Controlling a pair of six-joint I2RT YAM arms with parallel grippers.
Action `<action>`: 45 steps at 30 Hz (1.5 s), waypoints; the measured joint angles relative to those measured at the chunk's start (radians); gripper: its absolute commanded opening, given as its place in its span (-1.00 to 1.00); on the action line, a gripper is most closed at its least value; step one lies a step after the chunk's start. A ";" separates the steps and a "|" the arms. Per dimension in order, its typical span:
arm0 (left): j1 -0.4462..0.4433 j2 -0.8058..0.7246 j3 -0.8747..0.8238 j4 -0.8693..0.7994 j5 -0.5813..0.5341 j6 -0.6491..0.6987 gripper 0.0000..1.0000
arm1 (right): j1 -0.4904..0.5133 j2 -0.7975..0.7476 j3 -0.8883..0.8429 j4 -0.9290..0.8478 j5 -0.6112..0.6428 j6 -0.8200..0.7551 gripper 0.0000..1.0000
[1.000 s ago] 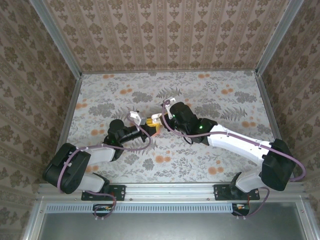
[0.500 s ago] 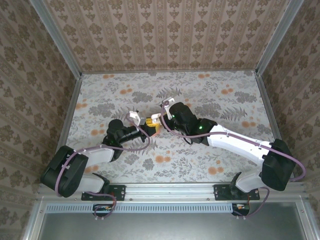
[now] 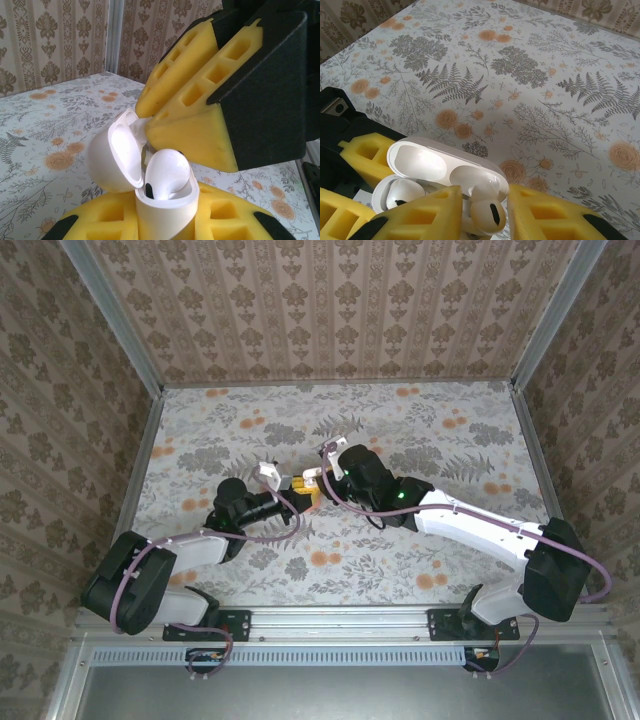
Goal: Insert the wireless bluetooth earbuds into the charging case
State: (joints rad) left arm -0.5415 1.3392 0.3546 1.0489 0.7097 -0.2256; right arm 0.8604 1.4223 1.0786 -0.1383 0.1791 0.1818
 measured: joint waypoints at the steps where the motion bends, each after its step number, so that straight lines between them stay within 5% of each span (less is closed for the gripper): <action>1: 0.000 0.000 0.000 -0.002 0.000 0.000 -0.77 | 0.000 0.001 0.000 0.000 -0.002 0.001 -0.35; 45: 0.000 0.003 0.003 -0.009 -0.011 0.001 -0.75 | -0.006 0.003 0.002 0.008 -0.014 0.061 0.05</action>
State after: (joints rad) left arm -0.5415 1.3426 0.3573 1.0401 0.6991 -0.2249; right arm 0.8539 1.4258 1.0801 -0.1303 0.1646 0.2428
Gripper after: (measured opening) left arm 0.208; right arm 0.519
